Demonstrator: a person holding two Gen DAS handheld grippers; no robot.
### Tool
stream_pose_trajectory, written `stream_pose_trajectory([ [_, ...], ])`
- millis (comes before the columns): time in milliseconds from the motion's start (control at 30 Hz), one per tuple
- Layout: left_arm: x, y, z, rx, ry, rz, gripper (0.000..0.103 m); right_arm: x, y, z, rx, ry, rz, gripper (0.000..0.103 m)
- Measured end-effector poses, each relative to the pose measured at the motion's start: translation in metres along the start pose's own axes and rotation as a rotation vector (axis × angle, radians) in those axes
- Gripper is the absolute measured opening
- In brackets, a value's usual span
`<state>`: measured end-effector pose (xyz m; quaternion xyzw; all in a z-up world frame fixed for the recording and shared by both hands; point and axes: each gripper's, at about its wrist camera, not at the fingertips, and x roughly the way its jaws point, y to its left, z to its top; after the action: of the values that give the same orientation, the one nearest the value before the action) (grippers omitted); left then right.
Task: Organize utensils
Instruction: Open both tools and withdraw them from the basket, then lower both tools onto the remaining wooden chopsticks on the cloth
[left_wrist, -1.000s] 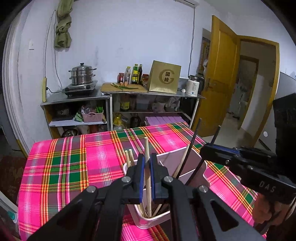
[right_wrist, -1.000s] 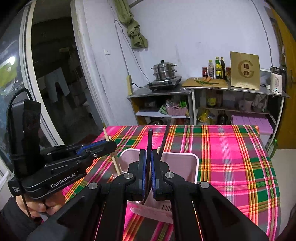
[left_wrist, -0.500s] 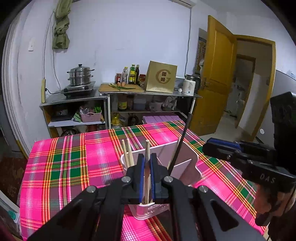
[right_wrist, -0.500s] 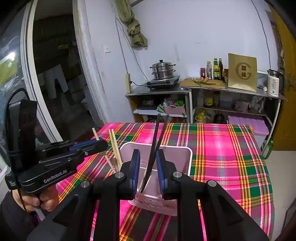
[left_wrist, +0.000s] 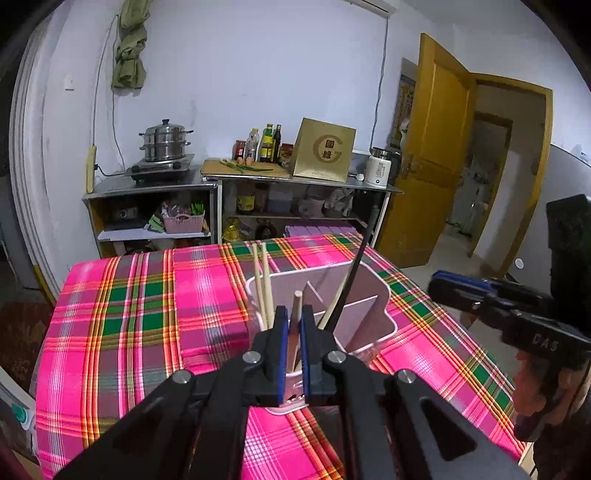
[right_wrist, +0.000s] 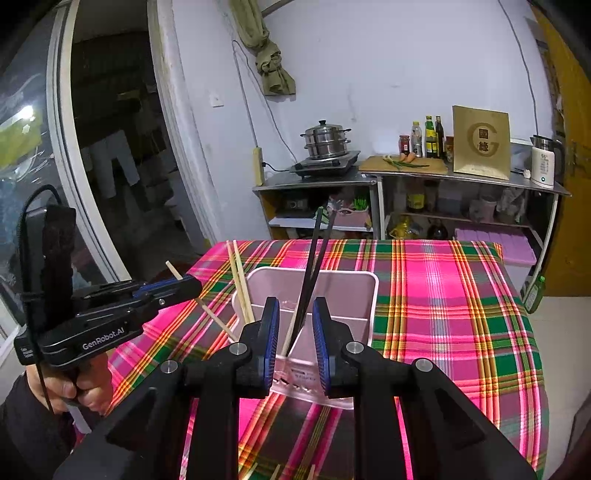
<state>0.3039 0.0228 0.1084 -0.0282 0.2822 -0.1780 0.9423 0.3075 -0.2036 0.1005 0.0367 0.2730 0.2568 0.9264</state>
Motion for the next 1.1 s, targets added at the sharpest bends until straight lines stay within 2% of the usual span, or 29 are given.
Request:
stream_pose_trajectory([
  [300,-0.015,0.007,-0.019,-0.057,0.003,0.003,0.007,-0.027,0.000,-0.019,0.011,-0.021,0.013,0.019],
  [433,-0.025,0.008,-0.034,-0.071,0.002,0.007,0.016,-0.042,0.001,-0.036,0.012,-0.022,0.019,0.020],
  [533,-0.036,0.006,-0.049,-0.079,-0.004,0.013,0.017,-0.054,0.002,-0.050,0.014,-0.022,0.019,0.020],
  [733,-0.062,-0.010,-0.087,-0.086,-0.003,0.023,0.017,-0.079,0.010,-0.087,0.009,-0.011,0.005,0.021],
  [933,-0.084,-0.030,-0.136,-0.071,0.014,0.043,0.021,-0.100,0.018,-0.127,0.015,0.006,-0.012,0.021],
  [1100,-0.097,-0.041,-0.163,-0.080,0.032,0.054,0.025,-0.110,0.026,-0.153,0.005,0.030,-0.028,0.021],
])
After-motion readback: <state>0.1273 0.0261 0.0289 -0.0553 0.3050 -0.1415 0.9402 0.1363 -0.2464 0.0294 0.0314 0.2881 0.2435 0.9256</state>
